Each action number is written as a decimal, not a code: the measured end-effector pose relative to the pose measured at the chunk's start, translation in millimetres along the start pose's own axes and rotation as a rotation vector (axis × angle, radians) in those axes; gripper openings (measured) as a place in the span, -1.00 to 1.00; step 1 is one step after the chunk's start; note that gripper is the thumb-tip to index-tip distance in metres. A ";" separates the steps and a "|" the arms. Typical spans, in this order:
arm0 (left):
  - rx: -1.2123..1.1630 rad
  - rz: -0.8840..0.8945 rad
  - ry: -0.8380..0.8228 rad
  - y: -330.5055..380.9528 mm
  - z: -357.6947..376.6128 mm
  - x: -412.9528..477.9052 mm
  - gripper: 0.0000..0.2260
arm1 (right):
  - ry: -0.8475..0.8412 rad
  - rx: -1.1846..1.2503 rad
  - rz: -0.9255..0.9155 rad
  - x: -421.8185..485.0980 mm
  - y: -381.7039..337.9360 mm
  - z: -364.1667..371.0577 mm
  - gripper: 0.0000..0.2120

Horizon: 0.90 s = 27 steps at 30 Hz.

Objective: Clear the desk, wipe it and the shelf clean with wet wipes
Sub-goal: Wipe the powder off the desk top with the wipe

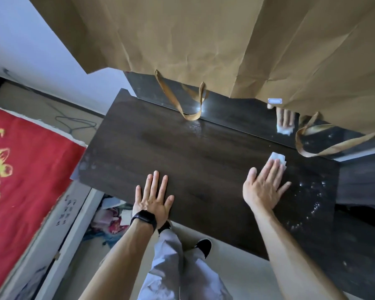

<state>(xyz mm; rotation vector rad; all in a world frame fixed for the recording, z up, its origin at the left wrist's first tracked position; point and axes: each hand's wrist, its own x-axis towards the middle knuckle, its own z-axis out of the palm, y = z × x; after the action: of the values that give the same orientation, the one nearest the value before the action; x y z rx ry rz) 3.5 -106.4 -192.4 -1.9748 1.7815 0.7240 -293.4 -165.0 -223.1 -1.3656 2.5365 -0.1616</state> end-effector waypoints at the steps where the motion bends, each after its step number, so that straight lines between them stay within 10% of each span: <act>1: 0.000 0.001 0.008 0.0 0.8 1.2 -0.46 | 0.009 -0.004 -0.015 -9.5 -12.5 3.4 -0.31; 7: 0.091 0.092 0.154 -0.7 -1.0 4.9 -0.37 | -0.133 -0.211 -0.884 -18.3 -30.2 17.9 -0.36; 12: 0.037 0.267 0.315 39.8 -14.7 43.5 -0.37 | 0.055 -0.062 -0.056 40.0 -6.9 6.3 -0.36; 14: 0.010 0.394 0.317 78.8 -18.4 65.8 -0.41 | 0.073 -0.024 -0.013 32.4 -22.8 8.8 -0.34; 19: -0.036 0.381 0.321 127.9 -13.4 84.4 -0.45 | -0.135 -0.195 -0.859 41.7 -14.9 3.4 -0.40; 27: 0.001 0.337 0.328 131.8 -11.7 86.1 -0.43 | 0.102 -0.019 0.229 53.7 48.2 -14.0 -0.32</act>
<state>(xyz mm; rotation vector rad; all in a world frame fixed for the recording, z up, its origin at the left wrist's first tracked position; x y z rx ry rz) -120.3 -197.8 -227.6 -1.8986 2.3446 0.5153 -364.3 -183.4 -229.3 -1.0877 2.7616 -0.1668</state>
